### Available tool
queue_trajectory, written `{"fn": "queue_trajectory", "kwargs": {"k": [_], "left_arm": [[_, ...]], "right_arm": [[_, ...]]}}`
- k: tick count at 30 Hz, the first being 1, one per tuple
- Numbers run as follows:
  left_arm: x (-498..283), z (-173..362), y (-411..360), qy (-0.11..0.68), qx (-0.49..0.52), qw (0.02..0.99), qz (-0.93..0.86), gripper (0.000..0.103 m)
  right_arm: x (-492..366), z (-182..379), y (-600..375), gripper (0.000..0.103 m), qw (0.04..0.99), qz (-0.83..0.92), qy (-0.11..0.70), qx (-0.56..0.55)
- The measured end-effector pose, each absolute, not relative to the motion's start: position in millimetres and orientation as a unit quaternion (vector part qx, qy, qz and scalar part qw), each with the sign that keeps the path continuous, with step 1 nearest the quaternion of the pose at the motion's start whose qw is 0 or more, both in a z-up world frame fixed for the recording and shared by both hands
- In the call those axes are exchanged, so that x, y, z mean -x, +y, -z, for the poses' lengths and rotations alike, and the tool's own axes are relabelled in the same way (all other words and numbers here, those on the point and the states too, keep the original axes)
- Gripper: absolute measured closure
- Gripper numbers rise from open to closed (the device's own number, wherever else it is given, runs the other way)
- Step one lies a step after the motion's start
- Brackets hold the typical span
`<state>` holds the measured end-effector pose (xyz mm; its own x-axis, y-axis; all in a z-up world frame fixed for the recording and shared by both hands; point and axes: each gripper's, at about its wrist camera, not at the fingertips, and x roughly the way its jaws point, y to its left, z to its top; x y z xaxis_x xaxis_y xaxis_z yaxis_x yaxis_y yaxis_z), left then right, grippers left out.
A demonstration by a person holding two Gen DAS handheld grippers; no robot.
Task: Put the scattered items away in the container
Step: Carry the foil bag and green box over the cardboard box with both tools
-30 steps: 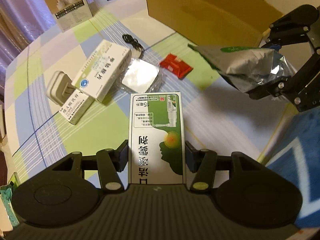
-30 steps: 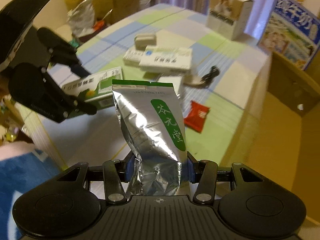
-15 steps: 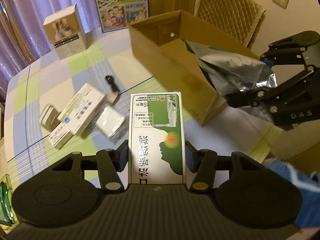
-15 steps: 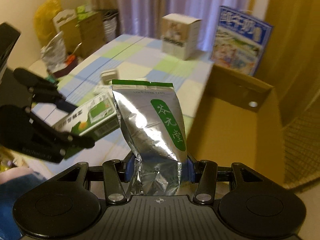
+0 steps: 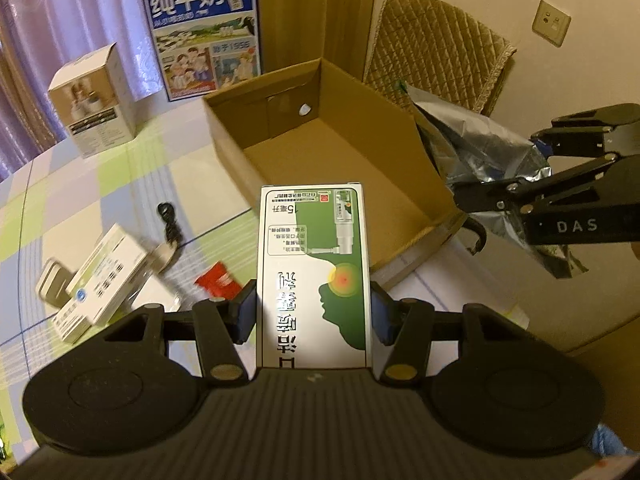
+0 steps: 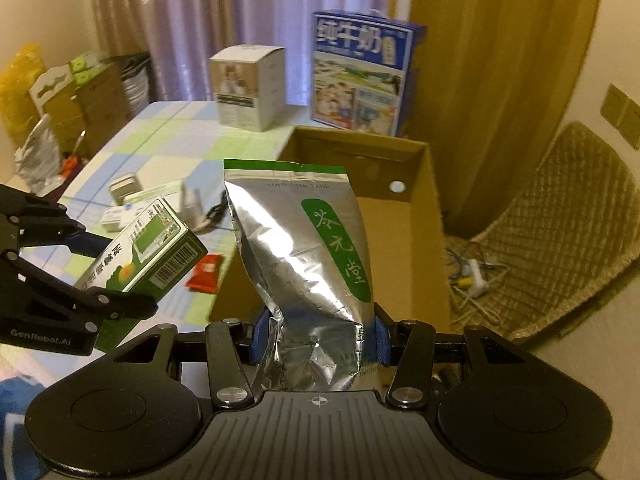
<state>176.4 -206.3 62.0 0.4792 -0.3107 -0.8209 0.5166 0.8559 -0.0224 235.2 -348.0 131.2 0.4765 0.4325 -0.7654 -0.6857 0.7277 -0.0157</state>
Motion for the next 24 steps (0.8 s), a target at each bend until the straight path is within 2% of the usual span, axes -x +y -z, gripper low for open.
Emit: {"fn": "queue_trajectory", "kwargs": {"k": [24], "left_arm": [[-246.5,-48.6,-264.4,0.455,-0.060,0.856,0.237,0.052]], "right_arm": [[-328.9,-110.8,-360.6,0.056,0.852,-0.280,0.432,0.092]]}}
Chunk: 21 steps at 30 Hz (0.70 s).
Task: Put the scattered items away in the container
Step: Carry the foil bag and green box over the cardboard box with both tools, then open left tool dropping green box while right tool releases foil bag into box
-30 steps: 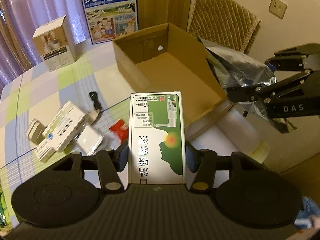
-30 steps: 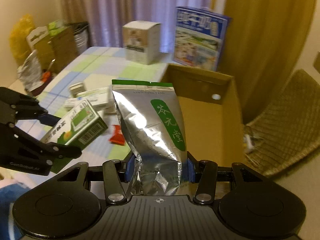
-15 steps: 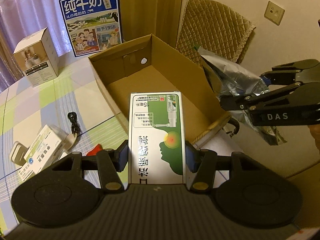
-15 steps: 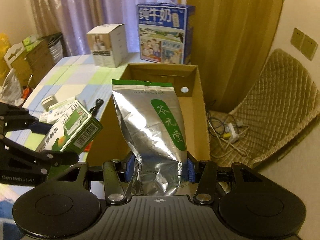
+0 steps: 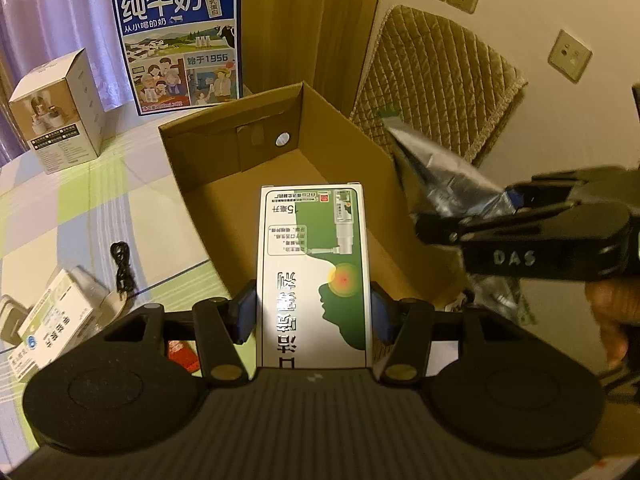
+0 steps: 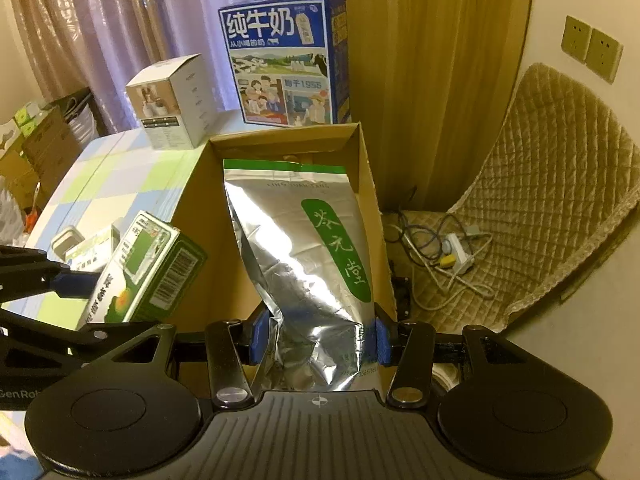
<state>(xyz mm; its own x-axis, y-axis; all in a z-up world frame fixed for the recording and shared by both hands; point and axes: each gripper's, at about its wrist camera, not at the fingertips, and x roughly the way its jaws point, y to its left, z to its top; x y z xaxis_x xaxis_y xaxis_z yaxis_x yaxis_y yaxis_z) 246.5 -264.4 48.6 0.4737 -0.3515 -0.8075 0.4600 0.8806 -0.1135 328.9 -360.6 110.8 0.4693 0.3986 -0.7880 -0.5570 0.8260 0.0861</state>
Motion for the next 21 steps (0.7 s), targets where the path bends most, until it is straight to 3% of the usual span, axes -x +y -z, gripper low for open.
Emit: {"fn": "queue_trajectory", "kwargs": {"k": [21], "left_arm": [[-259.0,-37.8,-261.0,0.439,-0.044,0.868,0.229,0.052]], "right_arm": [[-353.5,-96.1,-353.3,0.056,0.847,-0.280,0.444,0.086]]}}
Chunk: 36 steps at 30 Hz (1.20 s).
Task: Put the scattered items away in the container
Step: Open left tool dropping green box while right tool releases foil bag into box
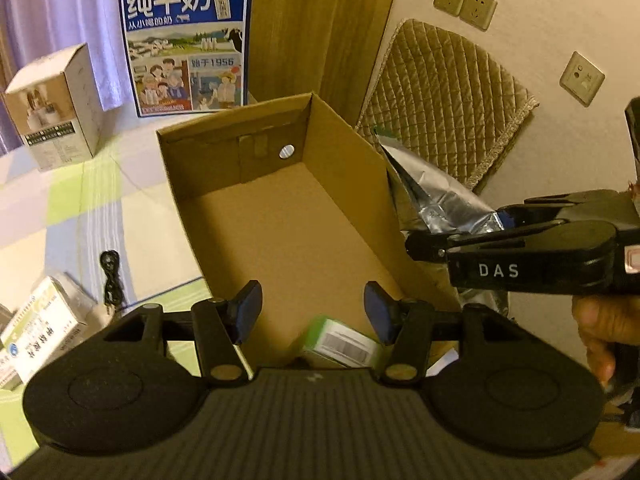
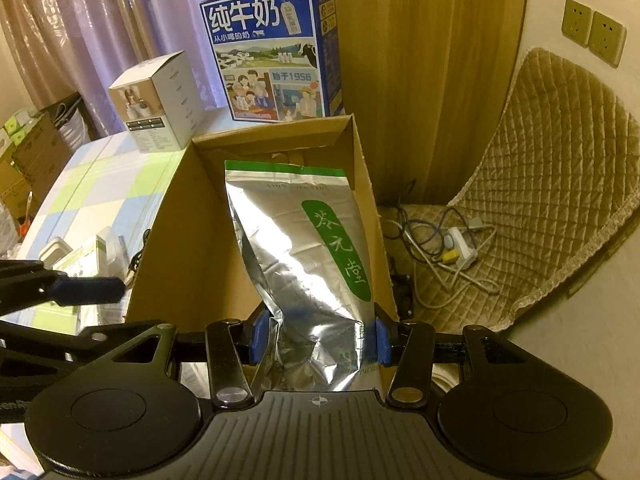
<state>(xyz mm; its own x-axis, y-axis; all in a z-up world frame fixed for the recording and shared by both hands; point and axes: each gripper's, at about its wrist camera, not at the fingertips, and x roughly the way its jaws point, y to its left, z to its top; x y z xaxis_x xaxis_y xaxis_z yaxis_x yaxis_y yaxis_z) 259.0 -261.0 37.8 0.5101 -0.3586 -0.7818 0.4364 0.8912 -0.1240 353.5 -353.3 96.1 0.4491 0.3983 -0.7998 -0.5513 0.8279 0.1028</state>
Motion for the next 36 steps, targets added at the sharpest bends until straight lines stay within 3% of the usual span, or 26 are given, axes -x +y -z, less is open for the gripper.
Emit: {"fn": "queue_trajectory", "kwargs": {"k": [17,18,20,21,22,36], "left_arm": [[-249.9,-37.1,-238.1,0.440,-0.044,0.870,0.218,0.048],[-250.0,-36.5,-237.1,0.440,-0.043,0.870,0.218,0.048],[-250.2,-35.1,-235.1,0.442,-0.042,0.869,0.218,0.048],[-249.9,-34.5,-234.2,0.443,-0.042,0.869,0.217,0.048],[-249.5,-34.1,-233.1,0.443,-0.042,0.869,0.217,0.048],[-235.5,-32.3,-213.9,0.446,-0.027,0.877,0.178,0.045]], "right_arm": [[-353.7,-92.0,-337.3,0.056,0.847,-0.290,0.438,0.084],[-354.3,-91.7,-337.1,0.055,0.849,-0.288,0.436,0.080],[-355.8,-91.7,-337.3,0.042,0.854,-0.285,0.430,0.069],[-356.6,-92.3,-337.8,0.026,0.858,-0.281,0.426,0.065],[-357.0,-93.3,-338.7,0.022,0.861,-0.279,0.421,0.063],[-335.2,-105.3,-352.1,0.021,0.862,-0.295,0.406,0.061]]}}
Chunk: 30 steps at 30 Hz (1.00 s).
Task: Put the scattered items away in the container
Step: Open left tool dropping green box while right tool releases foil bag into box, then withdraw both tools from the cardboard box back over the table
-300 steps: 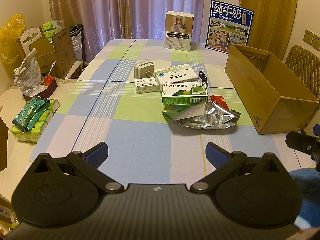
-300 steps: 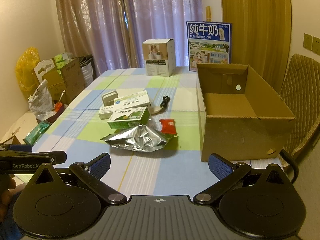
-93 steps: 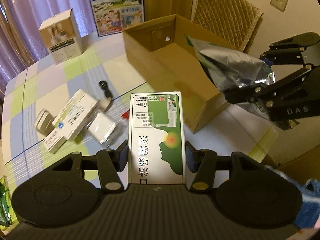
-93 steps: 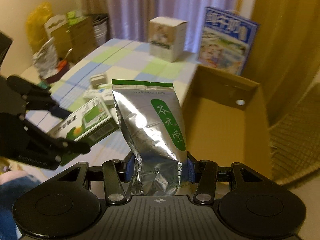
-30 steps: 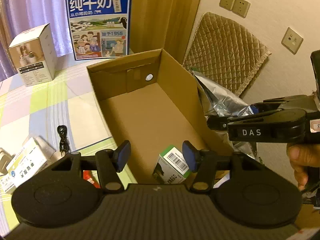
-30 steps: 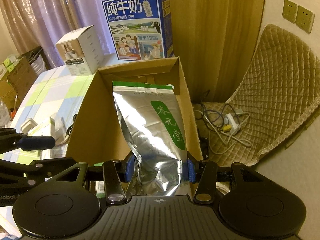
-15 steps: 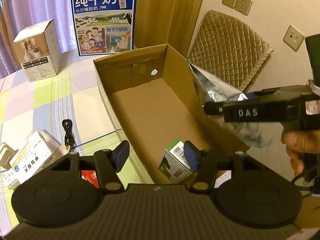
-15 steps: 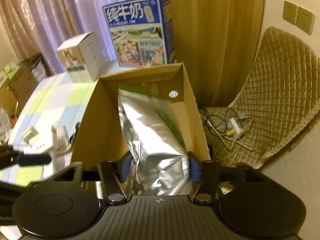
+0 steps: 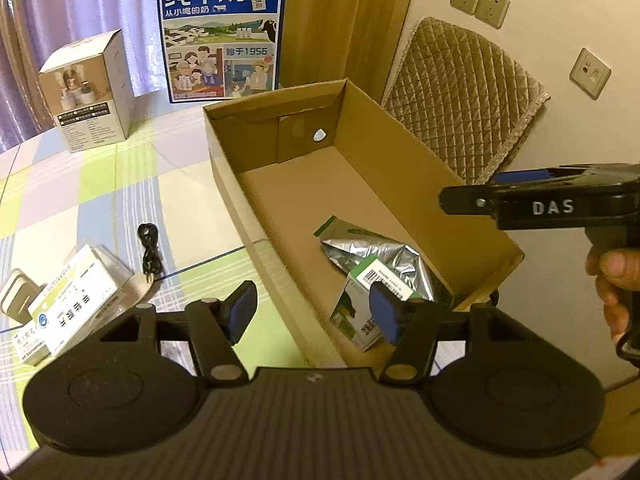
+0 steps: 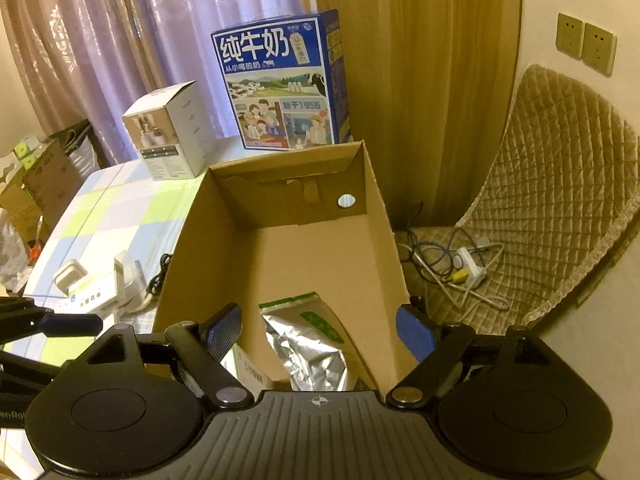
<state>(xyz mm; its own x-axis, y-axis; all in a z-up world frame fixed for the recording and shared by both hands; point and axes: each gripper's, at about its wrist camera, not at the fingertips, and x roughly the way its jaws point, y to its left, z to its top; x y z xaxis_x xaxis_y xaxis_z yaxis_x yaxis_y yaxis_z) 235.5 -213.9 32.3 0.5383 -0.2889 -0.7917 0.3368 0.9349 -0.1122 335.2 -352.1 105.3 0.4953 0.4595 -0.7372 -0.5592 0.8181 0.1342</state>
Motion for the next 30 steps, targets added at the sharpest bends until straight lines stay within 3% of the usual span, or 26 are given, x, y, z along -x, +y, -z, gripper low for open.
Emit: {"fn": "queue_trajectory", "kwargs": {"k": [10,13,16,25,30], "left_arm": [[-212.9,-37.6,-197.3,0.445,-0.028,0.881,0.158,0.035],[-204.0,-39.8,-190.0,0.442,-0.026,0.883,0.152,0.023],[-195.9,-41.2,-182.8,0.441,-0.023,0.885,0.148,0.017],[-171.2,-49.1,-153.4,0.434,-0.022,0.891,0.131,0.003],[-156.6,-48.6,-135.0,0.435,-0.027,0.892,0.120,0.001]], "right_arm": [[-297.7,-110.2,-356.5,0.013,0.857,-0.312,0.401,0.084],[-284.5,-112.2,-355.5,0.008,0.856,-0.318,0.396,0.095],[-275.3,-114.1,-353.2,0.002,0.856,-0.321,0.394,0.100],[-249.6,-118.3,-344.9,0.002,0.851,-0.328,0.391,0.123],[-231.3,-119.9,-338.5,0.002,0.846,-0.340,0.386,0.138]]}}
